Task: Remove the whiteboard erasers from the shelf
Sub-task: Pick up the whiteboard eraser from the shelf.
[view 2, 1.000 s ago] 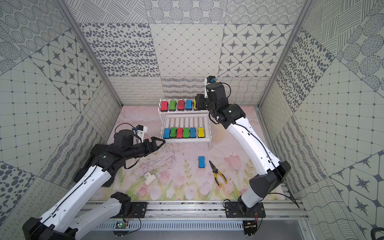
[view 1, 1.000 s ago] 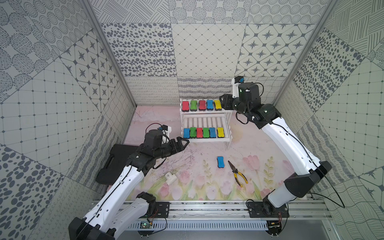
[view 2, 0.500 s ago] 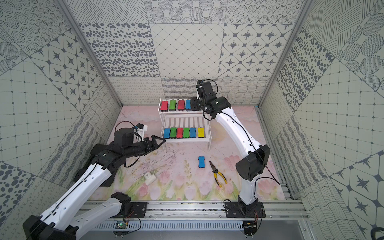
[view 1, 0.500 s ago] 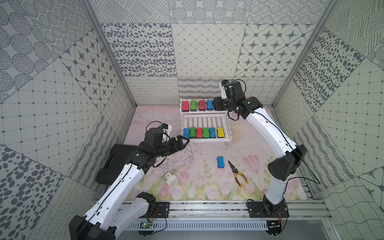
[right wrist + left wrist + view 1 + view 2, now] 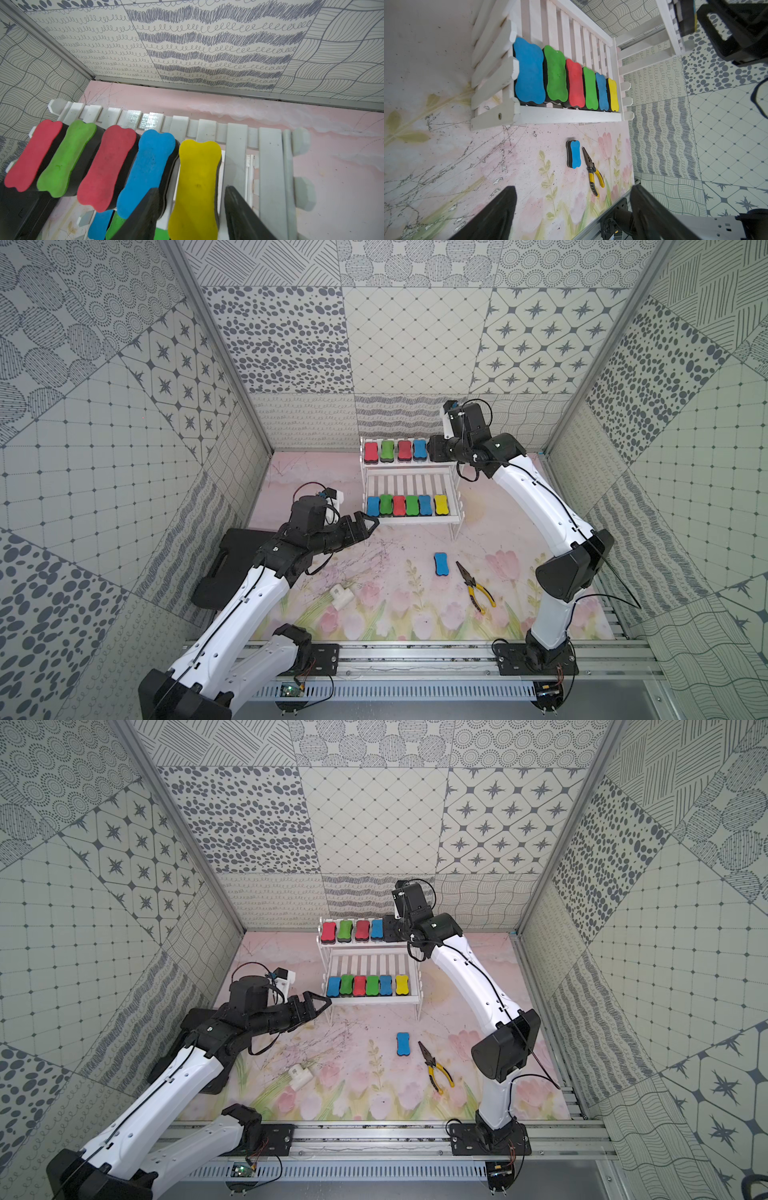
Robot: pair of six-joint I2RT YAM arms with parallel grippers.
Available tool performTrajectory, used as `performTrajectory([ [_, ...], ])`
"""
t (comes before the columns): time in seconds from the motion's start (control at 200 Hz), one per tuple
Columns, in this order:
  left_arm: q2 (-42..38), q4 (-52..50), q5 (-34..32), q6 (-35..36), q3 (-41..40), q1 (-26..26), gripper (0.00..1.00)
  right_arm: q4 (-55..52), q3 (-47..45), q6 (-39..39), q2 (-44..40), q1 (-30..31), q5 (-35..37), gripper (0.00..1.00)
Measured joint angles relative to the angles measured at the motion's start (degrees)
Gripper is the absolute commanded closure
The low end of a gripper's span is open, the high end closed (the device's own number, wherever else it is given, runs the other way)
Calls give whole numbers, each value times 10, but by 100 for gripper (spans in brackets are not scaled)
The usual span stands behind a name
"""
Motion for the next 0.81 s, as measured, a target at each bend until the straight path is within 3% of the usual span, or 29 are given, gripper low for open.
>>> performTrajectory([
  [0.245,0,0,0,0,0,0,10,0,0,0,9,-1,0,46],
  [0.59,2,0,0,0,-1,0,10,-1,-4,0,21,-1,-1,58],
  [0.805,1,-1,0,0,-1,0,10,-1,-5,1,20,-1,0,61],
])
